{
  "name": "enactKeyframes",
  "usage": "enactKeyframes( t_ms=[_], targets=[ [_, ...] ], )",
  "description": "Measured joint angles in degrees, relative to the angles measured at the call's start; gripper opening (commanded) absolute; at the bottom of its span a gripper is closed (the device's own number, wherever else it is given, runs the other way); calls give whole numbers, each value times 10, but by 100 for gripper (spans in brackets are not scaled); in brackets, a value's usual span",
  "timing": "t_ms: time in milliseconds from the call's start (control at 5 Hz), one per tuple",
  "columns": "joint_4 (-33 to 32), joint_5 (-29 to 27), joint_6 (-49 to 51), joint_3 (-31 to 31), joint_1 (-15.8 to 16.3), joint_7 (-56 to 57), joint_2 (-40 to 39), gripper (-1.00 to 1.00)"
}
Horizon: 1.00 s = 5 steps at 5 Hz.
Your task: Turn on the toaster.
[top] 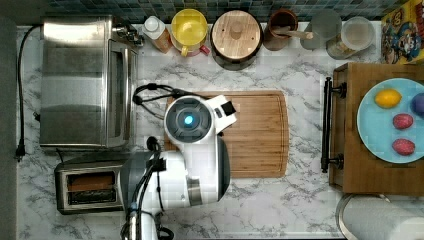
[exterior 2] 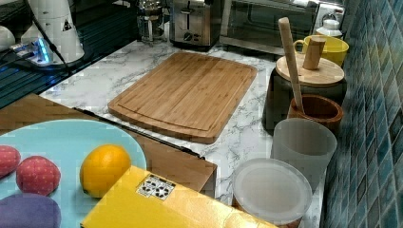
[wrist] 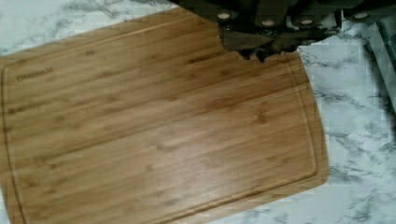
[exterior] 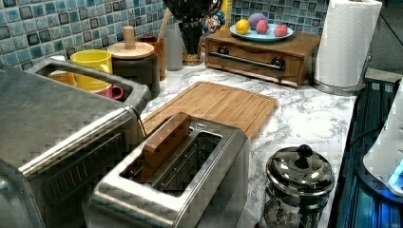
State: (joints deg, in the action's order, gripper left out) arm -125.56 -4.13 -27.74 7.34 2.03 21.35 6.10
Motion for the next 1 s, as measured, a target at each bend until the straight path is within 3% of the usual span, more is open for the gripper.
enactKeyframes(
  t_ms=[400, 600, 1000],
  targets=[
    [-53, -48, -24, 43, 14, 45, 34, -100],
    [-104, -108, -28, 43, 27, 94, 79, -100],
    [-181, -140, -27, 48, 41, 155, 185, -100]
  ],
)
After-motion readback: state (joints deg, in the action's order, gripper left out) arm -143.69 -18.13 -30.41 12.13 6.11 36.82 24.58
